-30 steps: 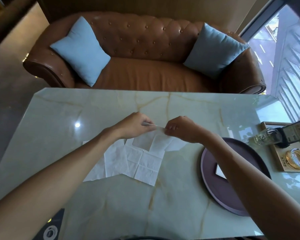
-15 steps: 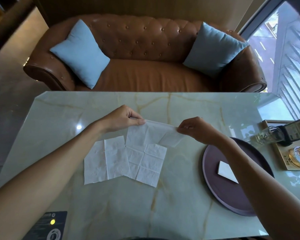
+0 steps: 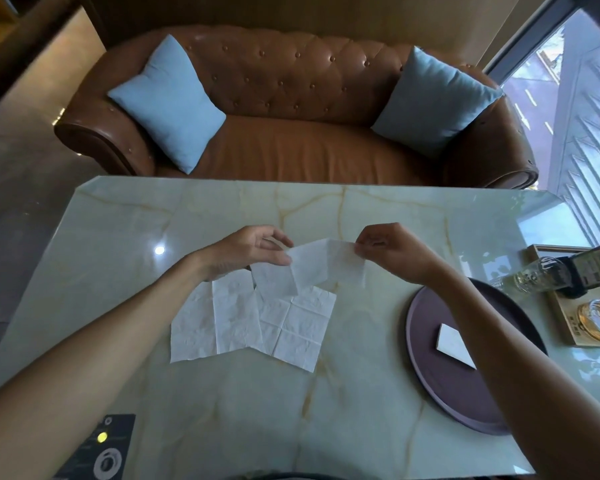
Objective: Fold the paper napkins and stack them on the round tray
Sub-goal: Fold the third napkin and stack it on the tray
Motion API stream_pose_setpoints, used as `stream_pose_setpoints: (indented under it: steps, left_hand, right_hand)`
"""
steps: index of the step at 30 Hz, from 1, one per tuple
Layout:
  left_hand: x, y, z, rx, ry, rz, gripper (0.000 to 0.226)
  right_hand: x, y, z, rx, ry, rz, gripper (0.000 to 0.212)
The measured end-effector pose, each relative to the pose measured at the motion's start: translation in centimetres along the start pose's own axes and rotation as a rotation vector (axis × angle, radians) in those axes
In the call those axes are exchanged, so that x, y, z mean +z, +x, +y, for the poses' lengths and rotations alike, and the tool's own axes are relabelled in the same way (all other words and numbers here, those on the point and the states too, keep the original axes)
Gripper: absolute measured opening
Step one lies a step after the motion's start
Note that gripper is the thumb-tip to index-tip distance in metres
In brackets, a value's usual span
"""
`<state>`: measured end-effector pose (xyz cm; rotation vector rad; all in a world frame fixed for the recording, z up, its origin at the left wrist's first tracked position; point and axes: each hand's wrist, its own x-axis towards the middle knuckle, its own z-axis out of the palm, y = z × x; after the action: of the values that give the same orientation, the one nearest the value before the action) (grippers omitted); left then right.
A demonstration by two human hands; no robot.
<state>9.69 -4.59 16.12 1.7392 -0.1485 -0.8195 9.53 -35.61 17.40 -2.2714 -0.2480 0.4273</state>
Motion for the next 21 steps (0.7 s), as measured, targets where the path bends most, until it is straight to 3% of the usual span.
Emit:
stream_pose_setpoints:
  steps: [4,9,12,16,18,21]
  left_hand:
    - [3.6,1.5,0.2,-0.007,0.069,-0.083,0.044]
    - [7.5,3.2,-0.2,0.023,0.11,0.032,0.038]
    - [8.7,3.4,-0.3,0.044,0.058,0.059,0.027]
    - [9.0,3.2,0.0,0.023,-0.056,-0.018,0.026]
    - [9.1,2.8,0.5,0.018,-0.116,-0.035,0.031]
    - [8.6,2.8,0.7,0.014,-0.189,-0.051,0.031]
  right_hand:
    - [0.2,-0.1,-1.7,-0.046,-0.031,-0.022,0.013]
    - [0.4,-1.3,-3.3,-0.112,-0.123,-0.076,0.014]
    - [0.0,-2.7,-3.9,-0.042,0.008,-0.165,0.027]
    - [-0.7,-2.5,-1.5,-0.035,-0.084,0.087,0.023]
    - [-0.4,-2.3,-0.6,0.053,-0.098,-0.015,0.033]
    - [0.6,-2.0,0.4,0.109,-0.068,-0.088,0.022]
